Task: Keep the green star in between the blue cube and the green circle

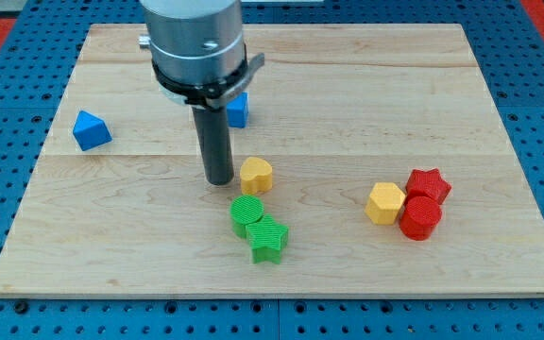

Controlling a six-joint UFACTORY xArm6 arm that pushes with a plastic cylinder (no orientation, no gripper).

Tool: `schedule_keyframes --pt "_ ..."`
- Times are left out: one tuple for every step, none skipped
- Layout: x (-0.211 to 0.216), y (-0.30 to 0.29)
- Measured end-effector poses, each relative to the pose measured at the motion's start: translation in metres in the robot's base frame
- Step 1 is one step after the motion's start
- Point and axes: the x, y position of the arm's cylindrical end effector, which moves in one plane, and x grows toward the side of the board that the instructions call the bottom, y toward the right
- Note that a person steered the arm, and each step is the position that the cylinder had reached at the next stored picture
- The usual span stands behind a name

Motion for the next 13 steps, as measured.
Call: schedule_keyframes --pt "0.000 0.069" --pt "0.000 0.142" --pt "-0.002 0.142" --pt "-0.008 0.113" --pt "-0.013 0.112" --pt "-0.014 0.112" --pt "-0.008 0.118" --pt "0.027 0.142" --pt "0.063 0.147" --pt "0.092 0.127" --pt "0.116 0.095" --pt "0.104 0.024" --pt "0.049 -0.003"
